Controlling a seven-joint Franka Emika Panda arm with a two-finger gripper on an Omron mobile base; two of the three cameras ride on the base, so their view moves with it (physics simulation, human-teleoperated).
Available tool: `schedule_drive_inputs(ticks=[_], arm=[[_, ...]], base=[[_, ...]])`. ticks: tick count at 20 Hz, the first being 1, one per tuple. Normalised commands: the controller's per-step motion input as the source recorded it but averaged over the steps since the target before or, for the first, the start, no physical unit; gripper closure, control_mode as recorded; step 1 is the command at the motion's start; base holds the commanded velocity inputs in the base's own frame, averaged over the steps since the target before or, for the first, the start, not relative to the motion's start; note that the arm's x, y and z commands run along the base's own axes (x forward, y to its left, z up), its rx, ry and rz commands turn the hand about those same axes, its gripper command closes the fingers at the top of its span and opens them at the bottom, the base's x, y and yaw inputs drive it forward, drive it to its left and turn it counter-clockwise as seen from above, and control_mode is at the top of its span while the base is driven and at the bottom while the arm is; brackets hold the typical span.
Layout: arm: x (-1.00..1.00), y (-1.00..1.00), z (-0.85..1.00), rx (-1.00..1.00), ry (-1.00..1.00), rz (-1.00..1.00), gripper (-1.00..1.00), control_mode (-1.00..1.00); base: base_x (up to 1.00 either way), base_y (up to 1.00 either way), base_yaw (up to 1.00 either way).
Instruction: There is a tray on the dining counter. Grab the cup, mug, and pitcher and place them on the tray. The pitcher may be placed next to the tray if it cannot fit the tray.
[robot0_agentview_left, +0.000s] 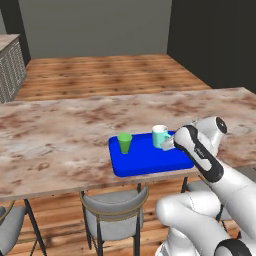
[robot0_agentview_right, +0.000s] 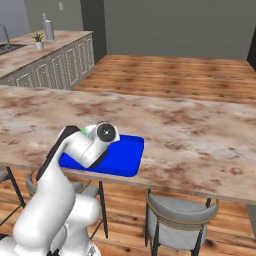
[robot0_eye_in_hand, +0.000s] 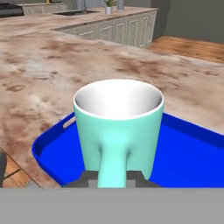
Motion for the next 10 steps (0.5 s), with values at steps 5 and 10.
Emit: schedule_drive_inputs(ticks=[5,10], arm=[[0.37,0.00,-0.16,0.05,0.10,0.05,1.00,-1.00],[0.38,0.07,-0.19,0.00,0.13,0.05,1.00,-1.00]], base=[[0.00,0.00,0.00],[0.00,0.00,0.00]])
